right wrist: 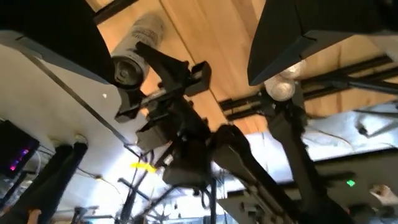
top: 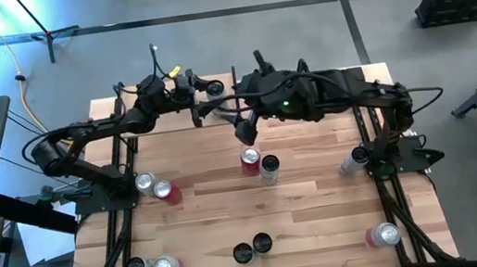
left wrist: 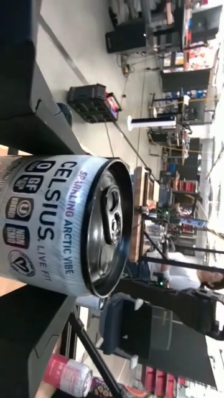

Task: Place canned beverage on shelf
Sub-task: Put the top blue soda can on the shelf

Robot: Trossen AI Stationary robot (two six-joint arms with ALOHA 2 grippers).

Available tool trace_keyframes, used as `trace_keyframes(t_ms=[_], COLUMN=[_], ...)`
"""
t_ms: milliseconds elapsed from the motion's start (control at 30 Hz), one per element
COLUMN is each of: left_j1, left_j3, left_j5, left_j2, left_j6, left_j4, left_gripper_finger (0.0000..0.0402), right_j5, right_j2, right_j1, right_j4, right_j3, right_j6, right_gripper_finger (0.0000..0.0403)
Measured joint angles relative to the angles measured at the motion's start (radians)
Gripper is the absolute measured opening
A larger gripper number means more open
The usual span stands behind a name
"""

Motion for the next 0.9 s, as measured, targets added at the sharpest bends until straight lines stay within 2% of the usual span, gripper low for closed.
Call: trace_keyframes(t_ms=[233,367,500,667,900], left_j1=[0.006,0.005,0.002,-0.001,-0.006], left_j3=[0.009,0.050,0.091,0.094,0.094], left_j5=[-0.013,-0.013,-0.020,-0.024,-0.023], left_j2=[-0.001,0.000,0.000,-0.005,-0.064], left_j6=[-0.046,-0.063,-0.008,0.063,0.067], left_j4=[-0.025,-0.104,-0.203,-0.205,-0.203], left_gripper_finger=[0.0290,0.0298,0.0320,0.0344,0.0349], right_j5=[-0.079,-0.099,-0.108,-0.124,-0.152], right_j2=[0.035,0.036,0.036,0.036,0.036], right_j1=[-0.051,-0.075,-0.092,-0.098,-0.119], right_j4=[0.006,0.007,0.006,0.005,0.003], right_j3=[0.000,0.000,0.000,0.000,0.000], right_j6=[-0.019,-0.025,-0.027,-0.046,-0.089], right_gripper_finger=[0.0368,0.0371,0.0371,0.0371,0.0372])
